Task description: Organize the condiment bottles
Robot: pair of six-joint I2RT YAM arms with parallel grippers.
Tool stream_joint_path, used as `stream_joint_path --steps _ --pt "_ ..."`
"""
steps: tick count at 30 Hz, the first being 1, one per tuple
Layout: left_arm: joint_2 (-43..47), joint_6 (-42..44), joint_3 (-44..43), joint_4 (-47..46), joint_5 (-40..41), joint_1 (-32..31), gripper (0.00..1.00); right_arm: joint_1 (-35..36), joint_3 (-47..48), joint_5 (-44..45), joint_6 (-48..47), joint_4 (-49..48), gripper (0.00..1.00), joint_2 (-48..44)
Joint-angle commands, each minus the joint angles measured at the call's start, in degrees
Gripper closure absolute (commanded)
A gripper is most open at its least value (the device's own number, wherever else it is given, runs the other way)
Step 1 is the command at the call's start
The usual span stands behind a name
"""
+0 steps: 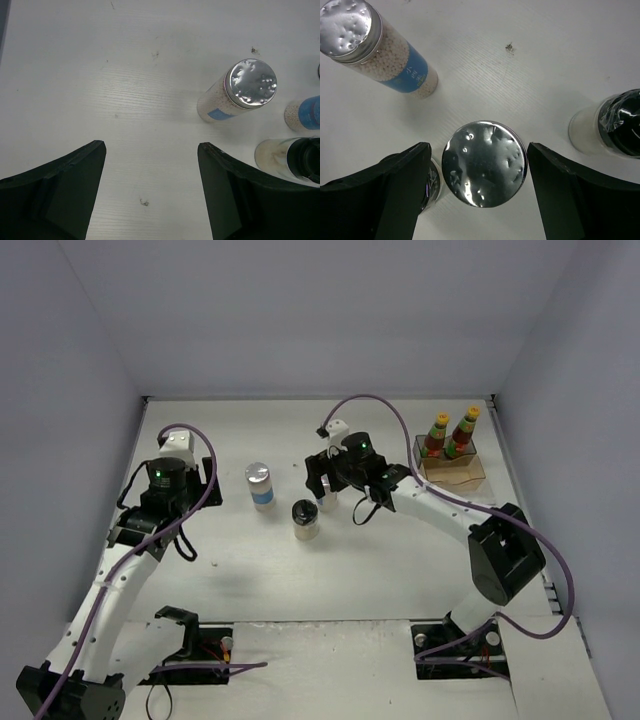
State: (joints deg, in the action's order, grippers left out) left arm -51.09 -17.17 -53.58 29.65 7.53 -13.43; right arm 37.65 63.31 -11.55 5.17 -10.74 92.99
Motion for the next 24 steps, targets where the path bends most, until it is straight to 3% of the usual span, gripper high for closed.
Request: stream_joint_path --steps 1,6,11,12,15,19,24 --pt "0.7 -0.6 -1.1 -3.7 -0.1 0.4 0.26 0.6 -0.6 0.7 1.1 -2.5 0.22 -0.6" --pt "0.8 -0.6 -1.1 -3.7 -0.1 0.4 0.26 0.7 -2.1 2.3 1.2 -2.1 0.34 -1.1" --pt "0.7 -0.6 -1.1 -3.7 -0.1 0.4 0.26 0.6 -3.8 7.3 1.0 -2.4 0.65 -4.0" --pt "0.7 -0.7 -1.1 -3.7 -0.1 0.4 0.26 0.5 -4.0 8.4 1.0 -2.1 0.76 -4.7" --pt "0.6 -0.7 -1.1 -3.6 -0.3 0.4 0.26 -0.3 -4.4 14.9 1.0 -0.3 0.9 -9.8" --pt "0.6 -0.8 -1.1 -3.7 -0.5 0.5 0.26 -5.9 -4.0 19.1 1.3 3.7 1.0 -15.5" --pt "0.6 -0.8 -1.1 -3.7 -0.7 0.3 0.26 -14.2 -3.3 22.8 1.1 7.8 1.0 -23.0"
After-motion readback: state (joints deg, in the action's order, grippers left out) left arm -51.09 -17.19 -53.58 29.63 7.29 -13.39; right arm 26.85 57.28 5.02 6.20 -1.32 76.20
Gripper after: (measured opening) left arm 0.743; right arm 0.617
